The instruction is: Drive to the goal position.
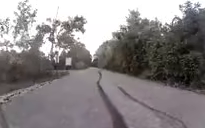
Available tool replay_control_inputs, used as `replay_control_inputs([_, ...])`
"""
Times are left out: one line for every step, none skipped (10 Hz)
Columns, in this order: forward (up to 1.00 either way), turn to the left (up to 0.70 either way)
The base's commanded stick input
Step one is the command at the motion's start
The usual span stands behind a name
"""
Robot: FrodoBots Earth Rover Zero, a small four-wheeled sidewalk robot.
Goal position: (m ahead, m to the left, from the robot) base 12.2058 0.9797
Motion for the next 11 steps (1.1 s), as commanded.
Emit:
replay_control_inputs([0.70, 0.06])
replay_control_inputs([0.70, 0.00])
replay_control_inputs([0.70, 0.00])
replay_control_inputs([0.70, 0.00])
replay_control_inputs([0.70, 0.00])
replay_control_inputs([0.70, 0.00])
replay_control_inputs([0.70, 0.00])
replay_control_inputs([0.70, 0.00])
replay_control_inputs([0.70, 0.00])
replay_control_inputs([0.70, 0.00])
replay_control_inputs([0.70, 0.00])
